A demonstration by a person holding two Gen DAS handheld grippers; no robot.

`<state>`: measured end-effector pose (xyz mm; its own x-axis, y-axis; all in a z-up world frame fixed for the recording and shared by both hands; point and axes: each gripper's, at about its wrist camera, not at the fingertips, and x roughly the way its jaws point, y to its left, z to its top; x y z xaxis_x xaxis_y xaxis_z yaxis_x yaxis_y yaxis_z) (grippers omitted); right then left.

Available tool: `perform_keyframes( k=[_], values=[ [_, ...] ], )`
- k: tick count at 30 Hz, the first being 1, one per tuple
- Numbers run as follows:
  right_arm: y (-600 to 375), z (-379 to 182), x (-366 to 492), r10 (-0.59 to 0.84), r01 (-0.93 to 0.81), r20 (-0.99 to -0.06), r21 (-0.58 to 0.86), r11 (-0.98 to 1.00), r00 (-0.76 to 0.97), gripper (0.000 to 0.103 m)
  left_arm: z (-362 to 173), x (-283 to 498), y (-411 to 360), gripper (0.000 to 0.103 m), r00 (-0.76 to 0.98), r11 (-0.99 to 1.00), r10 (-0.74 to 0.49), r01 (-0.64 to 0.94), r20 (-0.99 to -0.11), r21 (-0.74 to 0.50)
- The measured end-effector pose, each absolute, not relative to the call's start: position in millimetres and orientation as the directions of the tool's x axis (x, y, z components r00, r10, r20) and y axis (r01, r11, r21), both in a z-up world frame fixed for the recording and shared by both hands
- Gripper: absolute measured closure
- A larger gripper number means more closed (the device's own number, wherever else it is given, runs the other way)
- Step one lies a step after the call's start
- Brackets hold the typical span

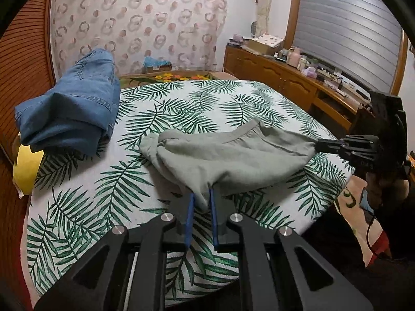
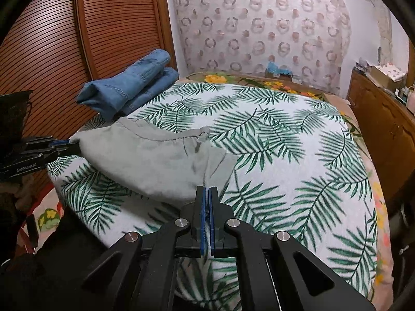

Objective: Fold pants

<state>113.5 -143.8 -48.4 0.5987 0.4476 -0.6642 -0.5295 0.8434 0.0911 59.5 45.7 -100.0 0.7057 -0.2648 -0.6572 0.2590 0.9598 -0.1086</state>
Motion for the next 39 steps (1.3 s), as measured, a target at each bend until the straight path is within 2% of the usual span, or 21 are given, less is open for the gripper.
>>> perform_keyframes(
  k=[6,8,9,11,13,16,17,28,32,39],
  values=[
    [-143,-54,116,0.425,-0.502,-0.693,0.105,0.859,0.582,0.100,-102,59,45,0.091,0.702,0.961,-0.261,0.255,-0.663,-0.108],
    [-142,-51,115,0.421,-0.499,-0.697,0.103,0.860,0.581,0.099,-100,58,45,0.087,0.703,0.961,-0.259,0.256,-0.663,-0.105],
    [-141,-49,115,0.421,-0.499,-0.694,0.102,0.860,0.584,0.099,-99,57,46,0.083,0.704,0.962,-0.256,0.253,-0.662,-0.102],
    [-140,-45,113,0.426,-0.500,-0.687,0.105,0.859,0.588,0.098,-98,57,47,0.064,0.710,0.964,-0.248,0.246,-0.660,-0.097],
    [-141,-42,114,0.425,-0.496,-0.680,0.102,0.862,0.598,0.091,-95,56,49,0.051,0.718,0.964,-0.251,0.243,-0.649,-0.105],
    [-135,-45,119,0.428,-0.505,-0.676,0.096,0.858,0.599,0.079,-97,62,50,0.036,0.717,0.968,-0.239,0.233,-0.655,-0.098],
    [-133,-47,121,0.423,-0.505,-0.680,0.089,0.858,0.599,0.078,-98,64,50,0.033,0.717,0.969,-0.231,0.228,-0.657,-0.091],
    [-99,-60,170,0.425,-0.518,-0.706,0.097,0.850,0.566,0.074,-127,108,57,0.031,0.667,0.977,-0.208,0.174,-0.716,-0.123],
    [-86,-67,188,0.386,-0.511,-0.724,0.055,0.858,0.571,0.074,-137,119,59,0.031,0.646,0.983,-0.182,0.146,-0.741,-0.114],
    [-73,-83,205,0.344,-0.502,-0.751,0.019,0.864,0.564,0.074,-142,120,63,0.031,0.644,0.980,-0.196,0.135,-0.740,-0.143]
  ],
)
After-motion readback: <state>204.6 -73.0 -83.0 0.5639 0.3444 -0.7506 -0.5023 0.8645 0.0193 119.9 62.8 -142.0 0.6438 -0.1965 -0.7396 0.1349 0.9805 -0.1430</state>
